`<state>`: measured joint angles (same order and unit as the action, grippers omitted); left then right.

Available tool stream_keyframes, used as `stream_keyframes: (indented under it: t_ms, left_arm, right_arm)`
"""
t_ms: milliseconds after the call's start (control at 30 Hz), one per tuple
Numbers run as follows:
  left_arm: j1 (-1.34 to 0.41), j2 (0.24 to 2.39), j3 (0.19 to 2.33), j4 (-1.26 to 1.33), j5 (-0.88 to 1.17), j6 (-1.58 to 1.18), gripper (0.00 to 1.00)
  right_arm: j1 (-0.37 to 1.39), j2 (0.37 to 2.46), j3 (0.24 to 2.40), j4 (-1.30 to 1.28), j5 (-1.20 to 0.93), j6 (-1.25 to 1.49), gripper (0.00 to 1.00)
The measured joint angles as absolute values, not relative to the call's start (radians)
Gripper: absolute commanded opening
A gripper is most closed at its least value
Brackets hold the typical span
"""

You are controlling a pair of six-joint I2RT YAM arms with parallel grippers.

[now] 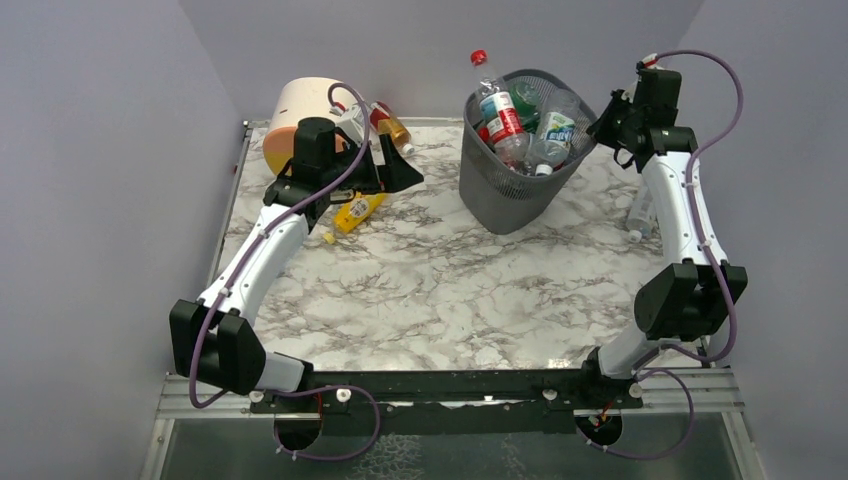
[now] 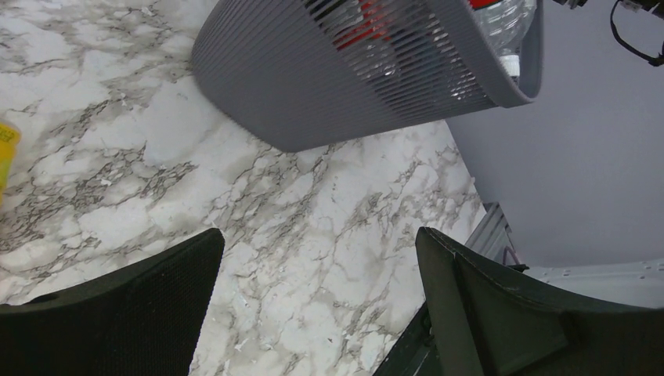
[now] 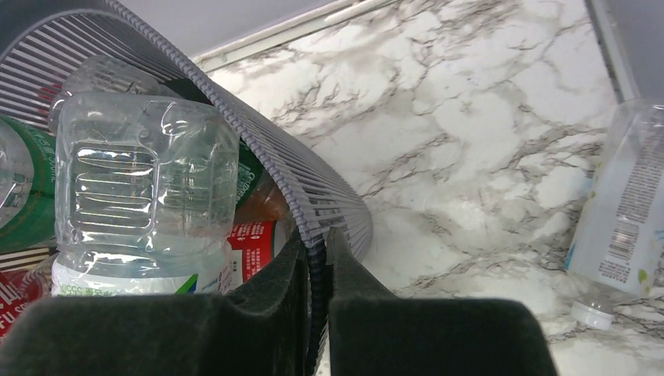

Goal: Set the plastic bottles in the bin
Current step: Adjust the trash bin at the center of the board.

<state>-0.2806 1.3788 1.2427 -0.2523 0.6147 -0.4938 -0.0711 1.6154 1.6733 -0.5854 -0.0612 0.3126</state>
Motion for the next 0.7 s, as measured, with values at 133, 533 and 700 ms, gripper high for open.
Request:
stream_keyframes:
  t_ms: [133, 533, 700]
  left_arm:
    - [-0.302, 1.394, 1.279, -0.247, 0.614, -0.502, 0.99]
    - [-0.343, 1.436, 1.311, -0.232, 0.593, -0.514, 0.99]
    - [-0.342, 1.436, 1.311, -0.232, 0.585, -0.513, 0.99]
  right_arm:
    - [-0.027, 1.646, 1.733, -0.636, -0.077, 0.308, 0.22]
    - [0.017, 1.662, 1.879, -0.661, -0.090, 0.342, 0.60]
    - [0.017, 1.650, 1.922, -0.654, -0.051, 0.340, 0.95]
